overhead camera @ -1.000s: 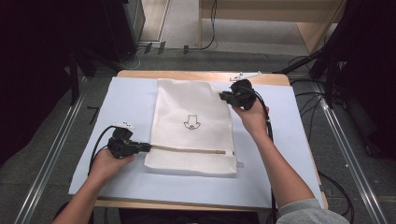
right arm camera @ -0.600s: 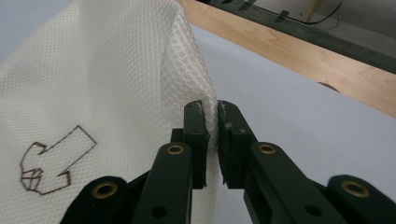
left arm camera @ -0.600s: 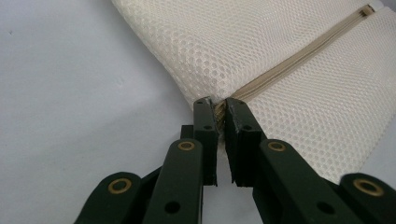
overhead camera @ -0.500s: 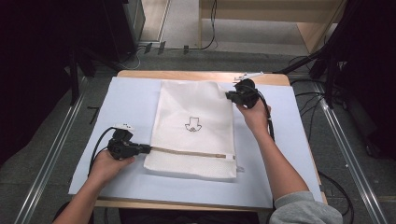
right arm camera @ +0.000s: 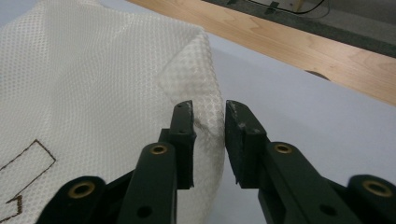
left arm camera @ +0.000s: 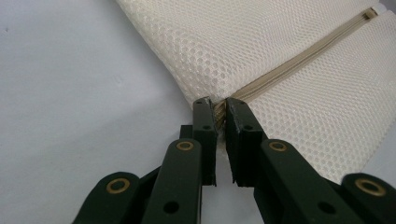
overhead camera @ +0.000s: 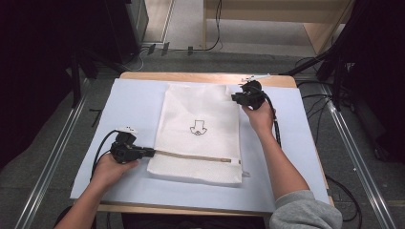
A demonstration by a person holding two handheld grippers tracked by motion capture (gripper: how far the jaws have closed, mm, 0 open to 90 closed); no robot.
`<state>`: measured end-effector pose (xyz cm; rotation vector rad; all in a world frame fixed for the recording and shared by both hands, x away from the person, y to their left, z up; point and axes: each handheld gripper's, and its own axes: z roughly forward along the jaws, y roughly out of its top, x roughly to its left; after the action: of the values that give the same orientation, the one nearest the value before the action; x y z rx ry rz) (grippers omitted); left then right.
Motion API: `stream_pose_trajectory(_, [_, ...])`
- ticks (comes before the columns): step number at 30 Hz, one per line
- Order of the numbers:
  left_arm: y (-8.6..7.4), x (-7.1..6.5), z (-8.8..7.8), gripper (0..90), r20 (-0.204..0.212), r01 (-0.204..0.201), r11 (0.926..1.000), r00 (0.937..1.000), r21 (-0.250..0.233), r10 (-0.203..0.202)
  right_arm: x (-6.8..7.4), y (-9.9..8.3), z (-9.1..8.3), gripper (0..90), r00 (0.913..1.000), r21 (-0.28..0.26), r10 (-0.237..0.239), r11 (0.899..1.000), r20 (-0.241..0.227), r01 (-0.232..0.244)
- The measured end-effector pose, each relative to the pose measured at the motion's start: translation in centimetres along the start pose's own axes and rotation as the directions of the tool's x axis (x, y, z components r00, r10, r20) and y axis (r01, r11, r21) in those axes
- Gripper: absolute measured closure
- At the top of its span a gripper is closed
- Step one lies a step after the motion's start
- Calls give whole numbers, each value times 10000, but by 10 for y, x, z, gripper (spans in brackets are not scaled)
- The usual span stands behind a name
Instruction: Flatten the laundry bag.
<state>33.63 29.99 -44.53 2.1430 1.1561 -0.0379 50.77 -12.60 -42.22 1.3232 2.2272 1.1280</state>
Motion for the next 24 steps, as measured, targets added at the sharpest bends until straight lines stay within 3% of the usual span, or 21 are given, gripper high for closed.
stream_pose_trajectory(5, [0, 0, 1, 842, -6, 46, 10000, 10000, 21, -46, -4, 1, -7, 674, 9999, -161, 121, 9998, 116, -119])
stream_pose_trajectory(12, [0, 0, 2, 837, 2, 34, 10000, 10000, 50, -34, 0, 0, -12, 851, 9998, 117, 105, 9999, -149, -103])
stream_pose_trajectory(16, [0, 0, 2, 836, -3, 61, 10000, 10000, 35, -61, 5, -2, -4, 891, 9998, 265, -143, 9995, -119, 146])
stream_pose_trajectory(24, [-1, 1, 1, 831, 41, 28, 10000, 10000, 51, -28, -6, -14, 24, 898, 9980, 155, 621, 9979, 108, -622])
